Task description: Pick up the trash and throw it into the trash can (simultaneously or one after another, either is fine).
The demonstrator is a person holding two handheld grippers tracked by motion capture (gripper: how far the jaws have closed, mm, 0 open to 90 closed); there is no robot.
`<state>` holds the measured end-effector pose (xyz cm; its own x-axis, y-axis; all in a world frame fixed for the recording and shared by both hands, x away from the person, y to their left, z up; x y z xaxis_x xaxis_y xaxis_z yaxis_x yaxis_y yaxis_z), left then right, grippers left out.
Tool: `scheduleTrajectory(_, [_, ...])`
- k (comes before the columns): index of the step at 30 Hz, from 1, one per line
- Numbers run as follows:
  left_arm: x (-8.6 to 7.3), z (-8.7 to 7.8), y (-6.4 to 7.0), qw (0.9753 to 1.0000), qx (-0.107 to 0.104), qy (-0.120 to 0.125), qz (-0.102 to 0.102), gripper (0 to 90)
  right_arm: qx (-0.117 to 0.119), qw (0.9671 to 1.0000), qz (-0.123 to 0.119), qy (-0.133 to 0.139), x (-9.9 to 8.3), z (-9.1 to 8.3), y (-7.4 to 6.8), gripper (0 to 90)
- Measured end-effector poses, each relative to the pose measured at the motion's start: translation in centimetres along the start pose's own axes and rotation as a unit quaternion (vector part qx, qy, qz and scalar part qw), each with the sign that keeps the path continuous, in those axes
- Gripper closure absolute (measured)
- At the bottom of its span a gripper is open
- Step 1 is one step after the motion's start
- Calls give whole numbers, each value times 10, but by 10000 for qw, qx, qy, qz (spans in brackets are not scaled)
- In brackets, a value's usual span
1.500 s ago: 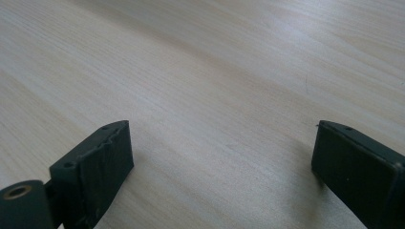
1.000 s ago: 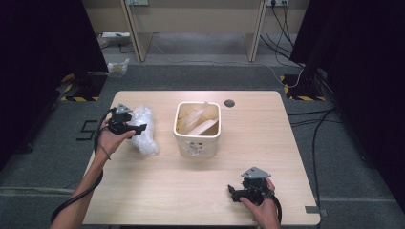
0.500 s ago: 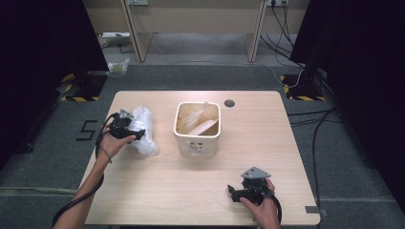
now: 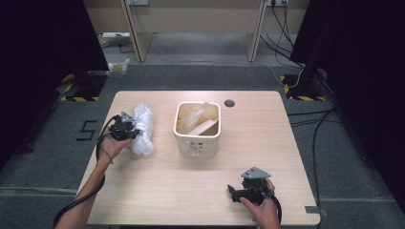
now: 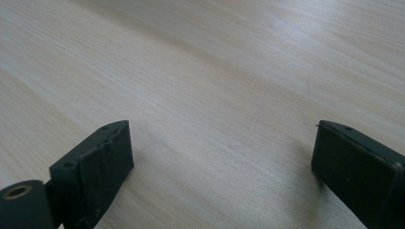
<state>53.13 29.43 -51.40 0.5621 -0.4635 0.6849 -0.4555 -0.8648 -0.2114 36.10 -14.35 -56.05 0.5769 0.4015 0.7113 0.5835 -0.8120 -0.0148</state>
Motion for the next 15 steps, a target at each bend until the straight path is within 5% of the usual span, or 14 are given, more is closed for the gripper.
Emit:
scheduleTrajectory(5, [6,-12,-1,9999,-26,149,63,766,1,10000,3,-1,0,0,0,71])
scheduleTrajectory(9, [18,-29,-2,9990,-270,355,-82,766,2,10000,3,-3,0,0,0,69])
scheduleTrajectory(15, [36,-55,-3,9979,-275,567,121,766,0,10000,9,-9,0,0,0,67])
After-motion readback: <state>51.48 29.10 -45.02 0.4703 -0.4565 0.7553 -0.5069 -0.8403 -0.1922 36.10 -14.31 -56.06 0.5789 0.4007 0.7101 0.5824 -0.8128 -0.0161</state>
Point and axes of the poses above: each handheld gripper's, and its own axes: z roughly forward along the jaws, x roughly out of its top, y roughly to its right, the point moved 6 cm from there along z, roughly forward along the jaws, and after that the axes turned 2 degrees about x, right-handed, at the moved point
